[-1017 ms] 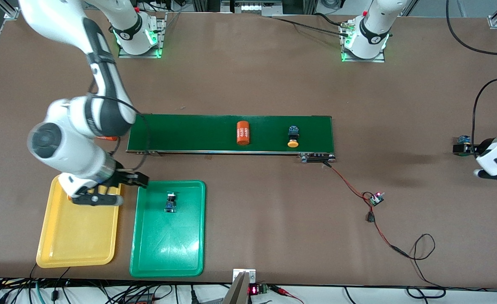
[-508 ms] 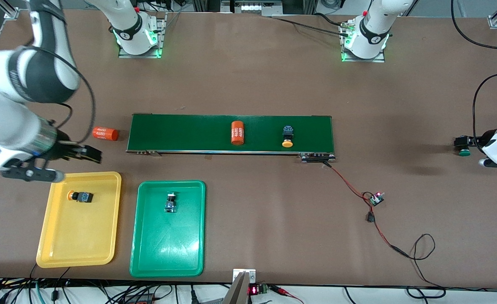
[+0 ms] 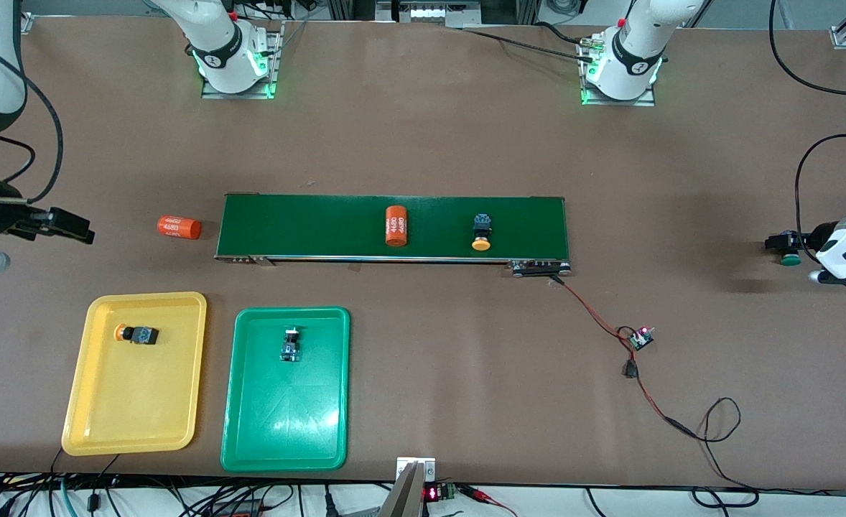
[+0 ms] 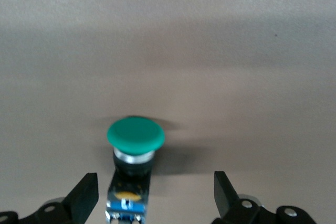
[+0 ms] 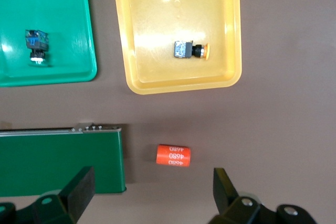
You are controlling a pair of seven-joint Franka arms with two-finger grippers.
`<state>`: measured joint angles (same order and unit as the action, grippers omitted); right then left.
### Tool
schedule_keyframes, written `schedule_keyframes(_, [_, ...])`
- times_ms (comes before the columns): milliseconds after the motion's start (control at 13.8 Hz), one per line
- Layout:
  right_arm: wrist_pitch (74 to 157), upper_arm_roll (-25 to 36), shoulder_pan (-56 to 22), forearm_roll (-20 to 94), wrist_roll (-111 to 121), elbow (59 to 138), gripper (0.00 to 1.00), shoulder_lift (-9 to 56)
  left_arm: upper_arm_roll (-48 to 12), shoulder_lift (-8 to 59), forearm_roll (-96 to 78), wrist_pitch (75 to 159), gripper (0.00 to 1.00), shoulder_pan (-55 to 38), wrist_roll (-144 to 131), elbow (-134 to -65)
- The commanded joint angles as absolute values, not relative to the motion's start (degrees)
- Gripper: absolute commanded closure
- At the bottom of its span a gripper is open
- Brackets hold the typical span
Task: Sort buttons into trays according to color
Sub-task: 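Grasp a green-capped button with the left gripper while the right gripper withdraws, then carry the green button with the left gripper onto the belt, release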
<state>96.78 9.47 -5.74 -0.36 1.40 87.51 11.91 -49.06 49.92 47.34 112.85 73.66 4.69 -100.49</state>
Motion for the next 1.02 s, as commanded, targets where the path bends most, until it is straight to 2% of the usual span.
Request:
schedule_keyframes(0, [95.1,7.7,-6.3,-1.8,3.3,87.3,0.0,10.2,-47.9,51.3,48.5,113.6,0.33,73.0,10.3,-97.5])
schedule_keyframes(73, [95.1,7.0,-7.2,-2.0,3.5,87.6,0.0,9.8,-47.9,51.2,48.5,113.5,0.46,72.7,10.9,-97.4])
schedule_keyframes(145, [95.1,7.0,-8.0,-2.1,3.2,88.7,0.0,9.1,-47.9,51.2,48.6,113.4,0.52,71.7,10.7,-97.0])
schedule_keyframes(218, [95.9,7.0,-8.0,-2.1,3.1,90.8,0.0,7.4,-47.8,51.2,48.7,113.0,0.71,71.3,10.9,-96.6])
schedule_keyframes(436, [101.1,7.0,-7.8,-2.0,3.0,97.2,0.0,3.3,-48.0,50.8,48.6,112.6,0.87,71.0,13.4,-96.5])
schedule_keyframes(654, [99.7,7.0,-7.8,-1.9,3.4,96.5,0.0,3.7,-49.8,50.0,47.6,109.9,0.87,70.8,14.1,-96.3])
schedule_keyframes(726, [99.7,7.0,-7.8,-1.8,3.1,95.7,0.0,3.9,-52.9,49.9,47.5,107.1,0.87,70.9,13.6,-95.5])
schedule_keyframes(872, [99.6,7.0,-7.8,-1.6,3.3,95.1,0.0,3.9,-57.4,50.1,47.5,100.2,0.87,69.7,13.4,-91.2])
schedule_keyframes(944, [99.6,7.0,-7.8,-1.5,3.2,94.9,0.0,3.8,-57.7,50.1,47.5,98.6,0.87,67.7,13.5,-89.3])
